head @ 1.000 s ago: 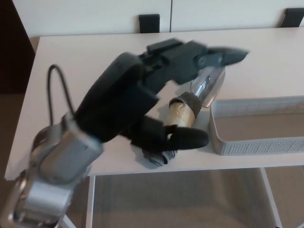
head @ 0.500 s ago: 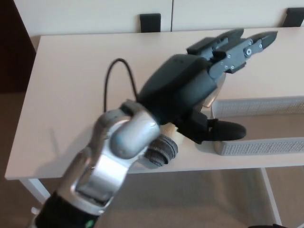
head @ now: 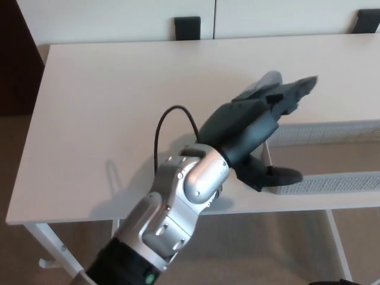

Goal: The robot walks towards a desk on which a shovel is kept on the left hand side and a container is kept on the right hand side. The robot picks up the shovel using its left hand and places it in the container.

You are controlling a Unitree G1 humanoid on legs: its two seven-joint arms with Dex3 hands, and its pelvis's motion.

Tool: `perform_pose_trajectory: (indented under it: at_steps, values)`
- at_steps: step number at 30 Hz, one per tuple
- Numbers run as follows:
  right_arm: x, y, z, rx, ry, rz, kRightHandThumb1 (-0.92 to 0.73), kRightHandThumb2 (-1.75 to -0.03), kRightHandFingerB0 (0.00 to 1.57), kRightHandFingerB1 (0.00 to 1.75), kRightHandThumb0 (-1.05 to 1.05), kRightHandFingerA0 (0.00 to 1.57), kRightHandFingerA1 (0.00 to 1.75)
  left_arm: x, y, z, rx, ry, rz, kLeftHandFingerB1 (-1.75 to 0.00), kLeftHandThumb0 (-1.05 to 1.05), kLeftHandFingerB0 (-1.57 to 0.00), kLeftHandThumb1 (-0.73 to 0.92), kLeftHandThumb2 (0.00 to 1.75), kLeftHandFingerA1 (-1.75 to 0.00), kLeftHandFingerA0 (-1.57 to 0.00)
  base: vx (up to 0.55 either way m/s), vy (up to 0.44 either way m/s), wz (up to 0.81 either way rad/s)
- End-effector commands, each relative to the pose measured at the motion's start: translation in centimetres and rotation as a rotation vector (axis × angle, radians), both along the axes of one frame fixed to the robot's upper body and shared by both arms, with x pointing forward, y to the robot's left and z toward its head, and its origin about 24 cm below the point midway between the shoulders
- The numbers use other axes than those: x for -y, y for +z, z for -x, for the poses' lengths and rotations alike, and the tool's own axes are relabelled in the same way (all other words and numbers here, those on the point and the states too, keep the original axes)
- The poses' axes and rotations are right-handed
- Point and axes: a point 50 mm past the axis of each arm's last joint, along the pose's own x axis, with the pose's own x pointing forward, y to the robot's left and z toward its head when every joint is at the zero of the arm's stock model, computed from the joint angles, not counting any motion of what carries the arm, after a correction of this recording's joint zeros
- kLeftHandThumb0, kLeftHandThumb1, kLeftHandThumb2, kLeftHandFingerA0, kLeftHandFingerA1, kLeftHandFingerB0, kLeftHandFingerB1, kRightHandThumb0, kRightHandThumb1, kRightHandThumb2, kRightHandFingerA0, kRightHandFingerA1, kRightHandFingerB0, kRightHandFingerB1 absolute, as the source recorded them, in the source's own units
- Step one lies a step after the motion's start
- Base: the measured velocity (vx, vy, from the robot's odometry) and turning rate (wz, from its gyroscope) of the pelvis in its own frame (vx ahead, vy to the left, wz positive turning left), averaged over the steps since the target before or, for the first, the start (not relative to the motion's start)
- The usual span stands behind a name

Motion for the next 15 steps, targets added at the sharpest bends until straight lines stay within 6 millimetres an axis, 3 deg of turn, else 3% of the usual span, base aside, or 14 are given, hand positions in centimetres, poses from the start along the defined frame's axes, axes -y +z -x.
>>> perform_pose_trajectory:
  at_steps: [1, 2, 3, 8, 9, 10, 15]
  values:
    - [1.29, 0.80, -0.50, 0.011, 0.031, 0.072, -0.52, -0.55, 0.63, 0.53, -0.18, 0.79, 0.61, -2.89, -2.96, -1.39, 0.055, 0.428, -0.154, -0.18, -0.39, 0.00, 0.26, 0.65, -0.14, 0.00, 0.00, 0.000, 0.00]
    - [1.28, 0.76, -0.46, 0.010, 0.034, 0.075, -0.52, -0.55, 0.62, 0.53, -0.17, 0.78, 0.61, -2.94, -3.14, -1.28, 0.069, 0.435, -0.149, -0.16, -0.31, -0.02, 0.42, 0.68, -0.03, 0.00, 0.00, 0.000, 0.00]
    - [1.21, 0.72, -0.36, 0.010, 0.037, 0.074, -0.52, -0.55, 0.63, 0.54, -0.17, 0.79, 0.62, -3.01, -3.38, -1.21, 0.077, 0.438, -0.158, -0.14, -0.28, -0.01, 0.44, 0.69, -0.03, 0.00, 0.00, 0.000, 0.00]
    - [1.19, 0.71, -0.25, 0.004, 0.024, 0.053, -0.51, -0.54, 0.63, 0.55, -0.16, 0.78, 0.63, -3.08, -3.57, -1.09, 0.092, 0.447, -0.181, -0.12, -0.26, -0.01, 0.45, 0.70, 0.00, 0.00, 0.00, 0.000, 0.00]
    - [1.18, 0.68, -0.25, 0.002, 0.022, 0.053, -0.49, -0.61, 0.62, 0.58, -0.21, 0.77, 0.66, -3.13, -3.58, -1.10, 0.090, 0.448, -0.180, -0.12, -0.26, -0.01, 0.45, 0.70, 0.00, 0.00, 0.00, 0.000, 0.00]
    - [1.15, 0.66, -0.27, 0.001, 0.021, 0.051, -0.51, -0.55, 0.64, 0.55, -0.15, 0.78, 0.63, -3.21, -3.59, -1.13, 0.086, 0.454, -0.186, -0.13, -0.27, -0.01, 0.46, 0.71, 0.00, 0.00, 0.00, 0.000, 0.00]
    - [1.13, 0.71, -0.21, -0.005, 0.019, 0.048, -0.52, -0.55, 0.63, 0.55, -0.14, 0.76, 0.62, -3.51, -3.84, -1.38, 0.081, 0.476, -0.223, -0.12, -0.35, 0.00, 0.43, 0.69, -0.03, 0.00, 0.00, 0.000, 0.00]
